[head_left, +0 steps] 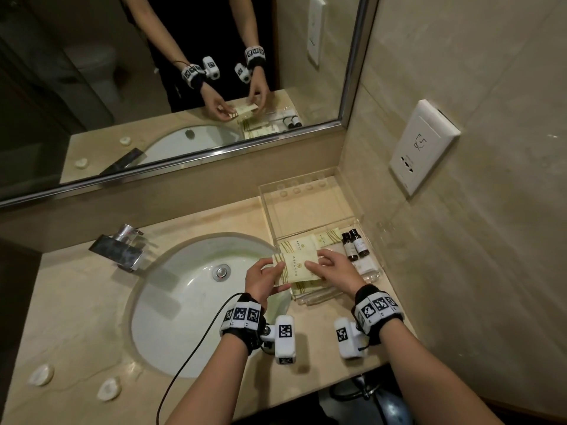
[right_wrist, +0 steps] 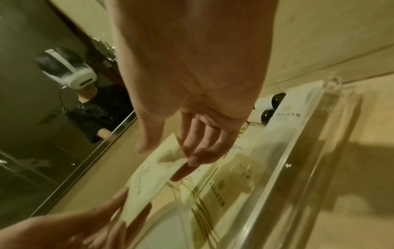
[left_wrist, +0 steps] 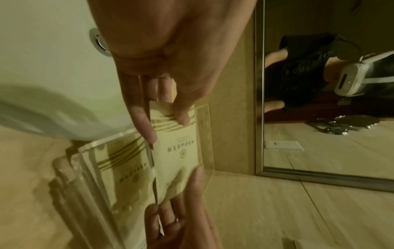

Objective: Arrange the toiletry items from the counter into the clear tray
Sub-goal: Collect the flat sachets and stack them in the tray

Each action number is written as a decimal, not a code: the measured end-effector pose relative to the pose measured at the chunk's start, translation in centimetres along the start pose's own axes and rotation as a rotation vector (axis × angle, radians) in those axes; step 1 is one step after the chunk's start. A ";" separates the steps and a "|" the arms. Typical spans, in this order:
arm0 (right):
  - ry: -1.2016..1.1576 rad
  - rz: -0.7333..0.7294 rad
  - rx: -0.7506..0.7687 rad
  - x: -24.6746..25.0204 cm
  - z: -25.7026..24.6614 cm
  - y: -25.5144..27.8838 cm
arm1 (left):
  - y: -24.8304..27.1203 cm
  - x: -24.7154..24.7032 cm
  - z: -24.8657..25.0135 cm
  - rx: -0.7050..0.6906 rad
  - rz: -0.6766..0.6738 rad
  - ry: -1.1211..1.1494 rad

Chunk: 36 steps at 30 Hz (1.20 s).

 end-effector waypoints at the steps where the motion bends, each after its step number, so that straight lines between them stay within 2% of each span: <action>1: 0.030 0.034 -0.004 0.3 0.2 -0.2 | -0.1 -0.3 -0.1 0.007 -0.004 -0.016; 4: 0.161 0.157 -0.027 1.9 0.6 -0.4 | -0.7 0.0 -0.6 -0.021 0.066 -0.138; 7: 0.235 0.162 -0.078 2.6 1.6 -0.5 | -1.4 0.4 -0.6 -0.159 0.162 -0.409; 10: 0.308 0.180 -0.087 2.0 2.3 -0.9 | -1.5 -0.7 -0.6 -0.260 0.078 -0.620; 12: 0.343 0.246 -0.082 1.9 2.5 -0.8 | -1.6 -1.5 -0.8 -0.294 0.002 -0.714; 17: 0.394 0.305 -0.086 2.1 2.9 -0.3 | -2.1 -2.5 -1.8 -0.312 -0.112 -0.887; 23: 0.354 0.264 -0.066 1.6 3.1 -0.7 | -2.1 -2.5 -2.9 -0.358 -0.101 -0.987; 28: 0.370 0.244 -0.030 1.7 3.4 -0.6 | -2.0 -2.3 -3.4 -0.402 -0.099 -0.987; 33: 0.321 0.309 -0.024 2.4 2.8 -0.5 | -1.8 -1.6 -2.5 -0.442 -0.075 -0.910; 36: 0.294 0.328 0.012 2.4 1.4 -0.7 | -1.7 -0.4 -0.9 -0.405 -0.015 -0.766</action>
Point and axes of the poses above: each hand's wrist, its own y-axis away from the middle knuckle, its own x-axis out of the back of the hand, z = x × y, the point moved 4 cm from there along -y, towards the middle knuckle, and after that the axes turned 3 degrees about -x, right-handed, at the moved point
